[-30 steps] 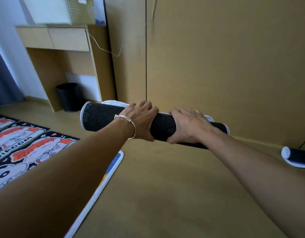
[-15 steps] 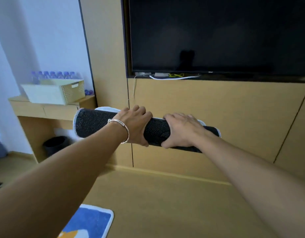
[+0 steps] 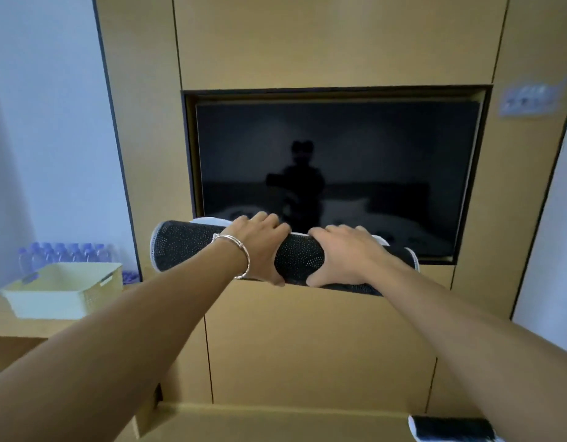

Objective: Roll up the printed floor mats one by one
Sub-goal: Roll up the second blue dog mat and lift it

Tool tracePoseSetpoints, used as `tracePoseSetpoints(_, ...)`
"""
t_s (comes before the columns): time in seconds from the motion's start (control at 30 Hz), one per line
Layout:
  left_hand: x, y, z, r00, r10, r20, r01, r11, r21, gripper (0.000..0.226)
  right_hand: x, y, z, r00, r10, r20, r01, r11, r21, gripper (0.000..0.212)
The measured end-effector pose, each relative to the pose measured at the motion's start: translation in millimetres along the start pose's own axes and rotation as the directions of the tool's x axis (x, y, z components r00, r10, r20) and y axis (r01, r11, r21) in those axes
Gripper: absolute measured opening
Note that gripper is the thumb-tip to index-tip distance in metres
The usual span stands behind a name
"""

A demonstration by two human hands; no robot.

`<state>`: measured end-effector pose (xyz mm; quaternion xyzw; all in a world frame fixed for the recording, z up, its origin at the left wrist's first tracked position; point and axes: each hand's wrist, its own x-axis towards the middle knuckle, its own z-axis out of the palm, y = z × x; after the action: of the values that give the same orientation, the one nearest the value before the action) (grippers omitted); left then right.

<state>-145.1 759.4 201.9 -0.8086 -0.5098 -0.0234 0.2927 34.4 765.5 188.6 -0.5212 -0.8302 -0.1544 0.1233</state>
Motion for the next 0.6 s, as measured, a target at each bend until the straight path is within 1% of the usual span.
tracePoseSetpoints(0.13,24.4,24.0,-66.6,0.999,-0.003,-0.051,0.003,1.000,0.001,0.091,-25.7,40.2,-64.4,0.999,0.031,-0.038,-0.033,0.998,-0.050,0.063)
tracePoseSetpoints(0.2,33.4,48.3,-89.4,0.999,-0.005,-0.049,0.003,0.999,-0.038,0.092,-45.6,60.6,-81.8,0.997,0.023,-0.073,-0.031,0.995,-0.099,0.059)
tracePoseSetpoints(0.27,43.3,80.0,-106.5,0.999,0.000,-0.046,-0.005,0.994,-0.108,0.088,-65.2,79.8,-92.1,0.994,0.004,-0.106,-0.022,0.985,-0.171,0.059)
tracePoseSetpoints(0.33,54.3,113.4,-117.2,0.999,0.008,-0.049,-0.016,0.987,-0.161,0.079,-82.4,98.4,-95.9,0.993,-0.015,-0.121,-0.011,0.976,-0.217,0.064)
tracePoseSetpoints(0.47,75.4,159.8,-123.1,0.999,-0.038,-0.028,0.033,0.985,-0.172,0.062,-108.0,133.0,-90.9,0.991,-0.021,-0.135,-0.009,0.977,-0.215,0.058)
tracePoseSetpoints(0.53,84.2,173.8,-121.1,0.997,-0.070,-0.027,0.065,0.984,-0.163,0.059,-115.3,147.9,-82.5,0.986,-0.043,-0.162,0.006,0.975,-0.222,0.057)
tracePoseSetpoints(0.6,91.2,184.1,-118.6,0.994,-0.105,-0.010,0.101,0.976,-0.193,0.059,-118.3,161.5,-74.8,0.979,-0.057,-0.195,0.017,0.979,-0.203,0.063)
